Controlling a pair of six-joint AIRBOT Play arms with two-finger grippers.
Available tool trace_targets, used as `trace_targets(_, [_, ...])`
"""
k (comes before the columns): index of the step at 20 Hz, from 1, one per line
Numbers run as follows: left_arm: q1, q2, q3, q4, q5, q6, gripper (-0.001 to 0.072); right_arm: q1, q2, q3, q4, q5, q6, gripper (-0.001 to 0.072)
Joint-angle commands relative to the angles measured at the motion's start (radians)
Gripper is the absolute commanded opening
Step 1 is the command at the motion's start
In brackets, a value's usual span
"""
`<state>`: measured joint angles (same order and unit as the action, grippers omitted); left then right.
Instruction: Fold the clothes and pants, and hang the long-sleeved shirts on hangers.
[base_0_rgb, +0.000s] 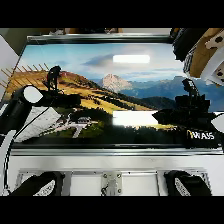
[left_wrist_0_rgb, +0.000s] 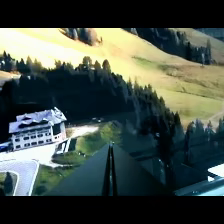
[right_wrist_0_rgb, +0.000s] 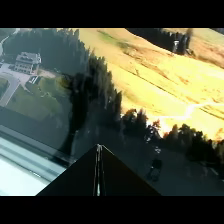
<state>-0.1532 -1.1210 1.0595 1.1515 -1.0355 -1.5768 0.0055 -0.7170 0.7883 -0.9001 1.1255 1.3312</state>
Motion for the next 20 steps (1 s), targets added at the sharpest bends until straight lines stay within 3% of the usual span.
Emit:
trace_targets(1, [0.018, -0.012, 0.042, 0.084, 0.037, 0.045, 0.0008, 0.001, 0.0, 0.0, 0.0, 0.0, 0.0, 0.0033])
trace_targets(2, [0.04, -0.006, 0.079, 0.177, 0.034, 0.044, 0.0179, 0.001, 0.0, 0.0, 0.001, 0.0, 0.0, 0.0033])
trace_targets(3, [0.071, 0.002, 0.118, 0.298, 0.03, 0.044, 0.0622, 0.001, 0.0, 0.0, 0.0, 0.0, 0.0, 0.0033])
trace_targets(4, [0.106, 0.009, 0.146, 0.406, 0.027, 0.033, 0.0684, 0.001, 0.0, 0.0, 0.0, 0.0, 0.0, 0.0033])
trace_targets(6, [0.201, 0.011, 0.171, 0.527, 0.027, 0.031, 0.0684, 0.001, 0.0, 0.0, 0.0, 0.0, 0.0, 0.0033])
trace_targets(11, [0.432, -0.174, 0.169, 0.528, 0.044, -0.012, 0.0684, 0.001, 0.0, 0.0, 0.0, 0.0, 0.0, 0.0033])
trace_targets(20, [0.476, -0.538, 0.169, 0.528, 0.027, -0.013, 0.0683, 0.001, 0.0, 0.0, 0.0, 0.0, 0.0, 0.0033])
